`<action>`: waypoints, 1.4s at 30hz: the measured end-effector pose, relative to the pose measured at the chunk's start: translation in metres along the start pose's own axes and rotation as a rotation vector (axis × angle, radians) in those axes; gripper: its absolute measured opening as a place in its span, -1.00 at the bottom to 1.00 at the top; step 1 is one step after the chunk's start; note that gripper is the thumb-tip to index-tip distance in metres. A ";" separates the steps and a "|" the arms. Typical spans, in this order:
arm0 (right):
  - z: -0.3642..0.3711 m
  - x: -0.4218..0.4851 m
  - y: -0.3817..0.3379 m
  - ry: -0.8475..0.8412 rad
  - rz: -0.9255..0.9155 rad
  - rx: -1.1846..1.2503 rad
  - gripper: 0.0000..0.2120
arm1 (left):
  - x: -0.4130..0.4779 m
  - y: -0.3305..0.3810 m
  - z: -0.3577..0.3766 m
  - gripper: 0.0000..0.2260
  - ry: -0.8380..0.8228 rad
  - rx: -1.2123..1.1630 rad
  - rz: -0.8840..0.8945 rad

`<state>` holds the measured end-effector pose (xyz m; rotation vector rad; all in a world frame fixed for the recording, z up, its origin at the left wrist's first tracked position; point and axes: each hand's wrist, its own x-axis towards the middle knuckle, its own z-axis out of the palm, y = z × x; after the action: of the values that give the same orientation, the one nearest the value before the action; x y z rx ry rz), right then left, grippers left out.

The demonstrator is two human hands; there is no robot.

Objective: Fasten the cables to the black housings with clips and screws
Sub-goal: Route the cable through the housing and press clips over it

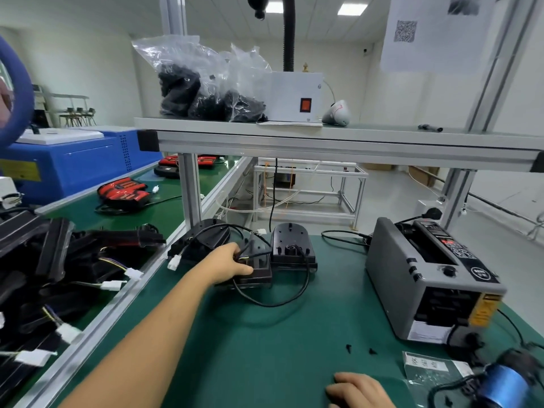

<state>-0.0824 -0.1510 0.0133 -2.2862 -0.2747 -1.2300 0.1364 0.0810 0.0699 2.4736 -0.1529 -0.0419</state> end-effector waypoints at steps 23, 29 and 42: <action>0.012 -0.003 -0.004 -0.640 -0.015 -0.077 -0.56 | -0.071 -0.024 0.028 -0.79 0.045 -0.113 0.217; 0.060 0.032 -0.019 -0.796 0.099 -0.178 -0.65 | -0.083 -0.022 0.027 -0.80 0.033 -0.111 0.224; 0.098 0.085 0.021 -0.752 0.422 -0.001 -0.58 | -0.172 -0.026 0.038 -0.77 0.016 -0.215 0.293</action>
<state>0.0445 -0.1214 0.0319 -2.5412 -0.0392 -0.1371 -0.0342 0.0983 0.0227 2.2139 -0.4769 0.0827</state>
